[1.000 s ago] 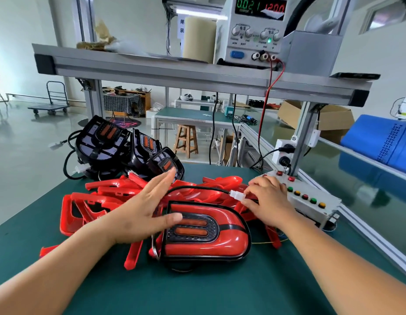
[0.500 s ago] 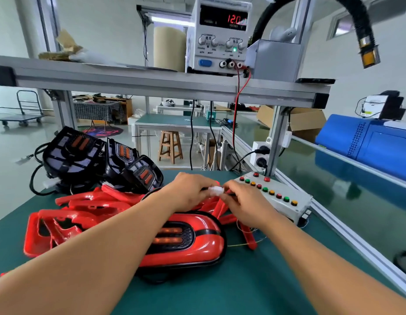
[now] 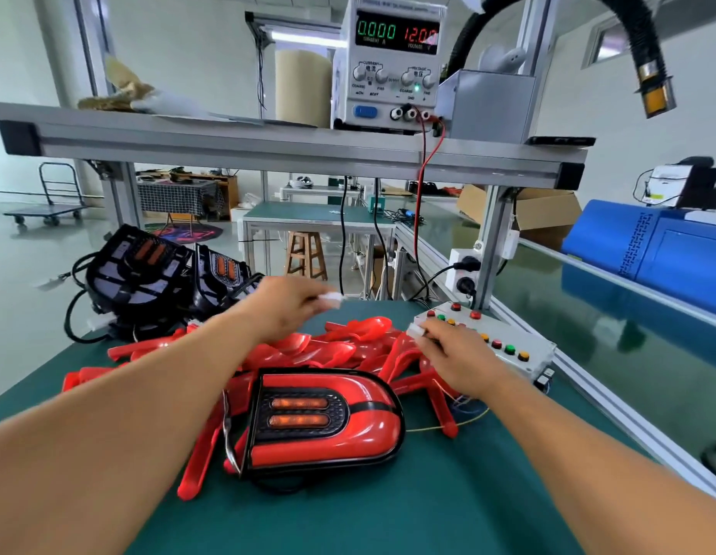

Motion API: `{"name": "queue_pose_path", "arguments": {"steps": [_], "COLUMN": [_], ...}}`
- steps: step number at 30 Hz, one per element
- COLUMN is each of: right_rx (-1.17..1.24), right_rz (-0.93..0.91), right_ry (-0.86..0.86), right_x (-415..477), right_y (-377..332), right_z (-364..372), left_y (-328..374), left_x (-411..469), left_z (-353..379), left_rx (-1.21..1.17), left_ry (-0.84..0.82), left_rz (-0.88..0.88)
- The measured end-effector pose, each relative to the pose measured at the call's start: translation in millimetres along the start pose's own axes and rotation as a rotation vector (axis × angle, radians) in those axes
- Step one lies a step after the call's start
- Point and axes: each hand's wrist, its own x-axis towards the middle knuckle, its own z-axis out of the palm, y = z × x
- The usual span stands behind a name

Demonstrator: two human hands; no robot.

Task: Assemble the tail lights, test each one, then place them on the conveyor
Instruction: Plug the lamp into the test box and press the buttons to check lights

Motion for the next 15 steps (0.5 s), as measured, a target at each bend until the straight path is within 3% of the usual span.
{"name": "queue_pose_path", "arguments": {"steps": [4,6,8,10,12,15], "right_rx": [-0.173,-0.288,-0.171,-0.028,-0.059,-0.058], "right_rz": [0.185,0.131,0.016,-0.030,0.047,0.193], "right_ry": [-0.128,-0.097,-0.023,-0.058,-0.174,-0.262], "right_x": [-8,-7,-7,-10,-12,-16], "right_y": [7,-5,-25,-45,-59,-65], "right_z": [1,5,3,5,11,21], "left_y": [-14,-11,-10,-12,-13,-17], "left_x": [-6,-2,-2,-5,-10,-31], "left_z": [-16,-21,-28,-35,-38,-37], "left_rx": [-0.135,-0.140,-0.117,-0.079,-0.001,0.041], "left_ry": [0.141,0.177,0.125,0.022,-0.046,-0.005], "left_rz": [-0.056,-0.081,-0.124,-0.175,-0.223,-0.387]}}
